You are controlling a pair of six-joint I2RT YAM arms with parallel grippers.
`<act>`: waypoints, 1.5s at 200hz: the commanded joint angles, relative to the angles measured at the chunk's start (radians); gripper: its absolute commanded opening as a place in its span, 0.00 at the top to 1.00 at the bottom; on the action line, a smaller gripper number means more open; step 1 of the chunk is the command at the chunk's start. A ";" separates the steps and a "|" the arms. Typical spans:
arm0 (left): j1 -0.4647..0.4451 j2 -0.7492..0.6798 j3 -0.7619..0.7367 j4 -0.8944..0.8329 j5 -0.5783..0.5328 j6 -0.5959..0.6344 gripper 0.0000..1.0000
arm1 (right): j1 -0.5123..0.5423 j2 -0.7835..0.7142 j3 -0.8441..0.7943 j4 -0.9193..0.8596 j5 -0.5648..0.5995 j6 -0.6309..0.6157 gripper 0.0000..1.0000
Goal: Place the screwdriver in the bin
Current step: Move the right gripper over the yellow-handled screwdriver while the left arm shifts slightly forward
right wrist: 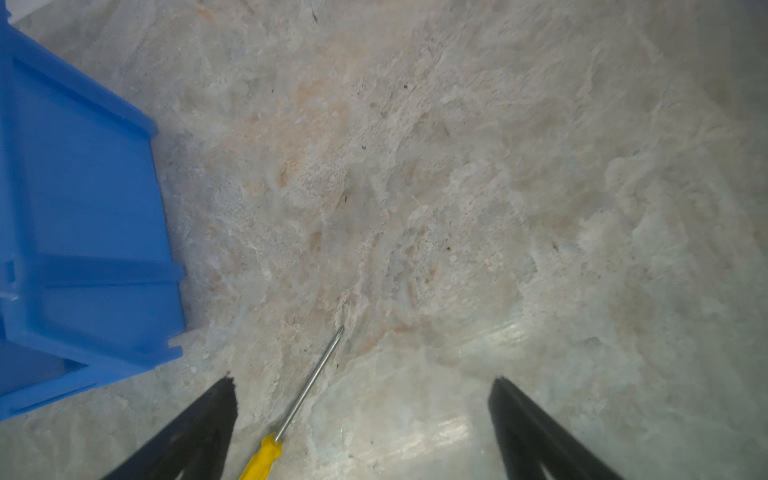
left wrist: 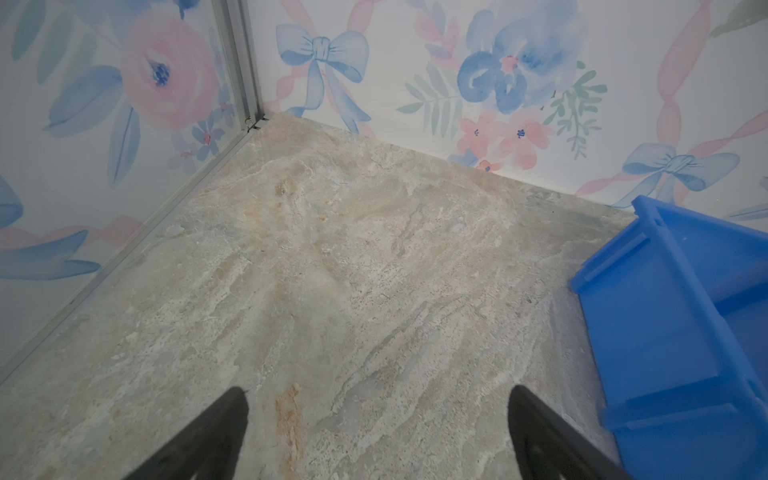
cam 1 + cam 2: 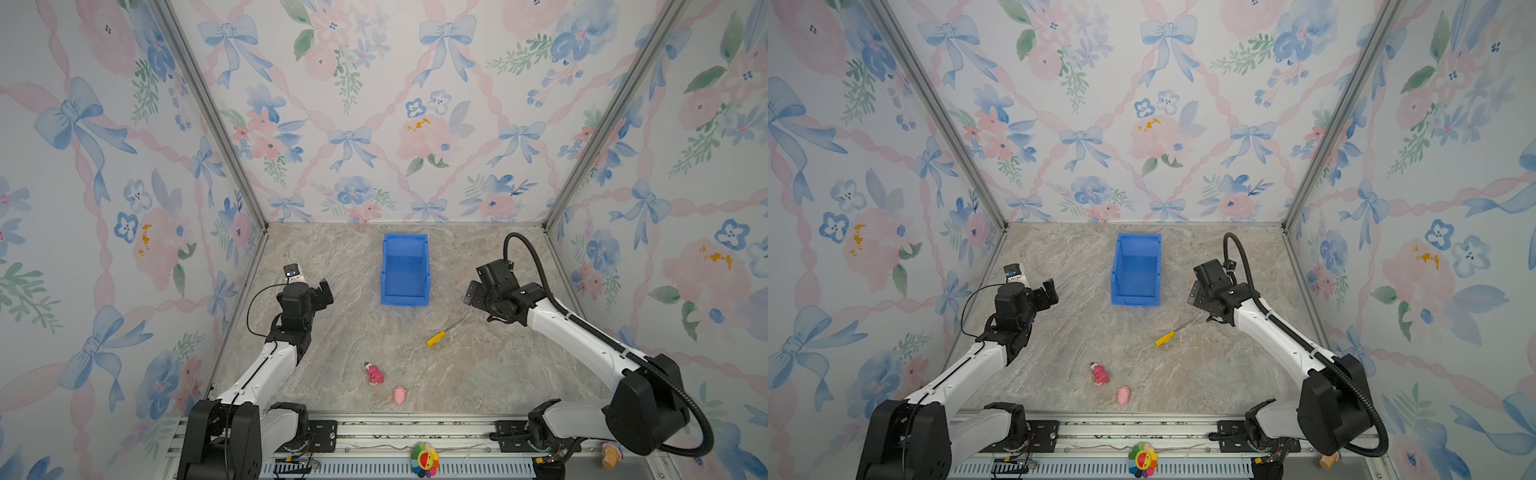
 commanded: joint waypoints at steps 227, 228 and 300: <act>-0.123 -0.204 -0.008 -0.405 0.205 -0.050 0.02 | 0.259 0.354 -0.029 0.176 -0.191 0.338 0.00; -0.124 -0.205 -0.009 -0.408 0.206 -0.050 0.02 | 0.259 0.356 -0.030 0.177 -0.192 0.338 0.00; -0.136 -0.358 -0.048 -0.493 0.181 -0.089 0.02 | 0.273 0.365 -0.121 0.253 -0.184 0.345 0.17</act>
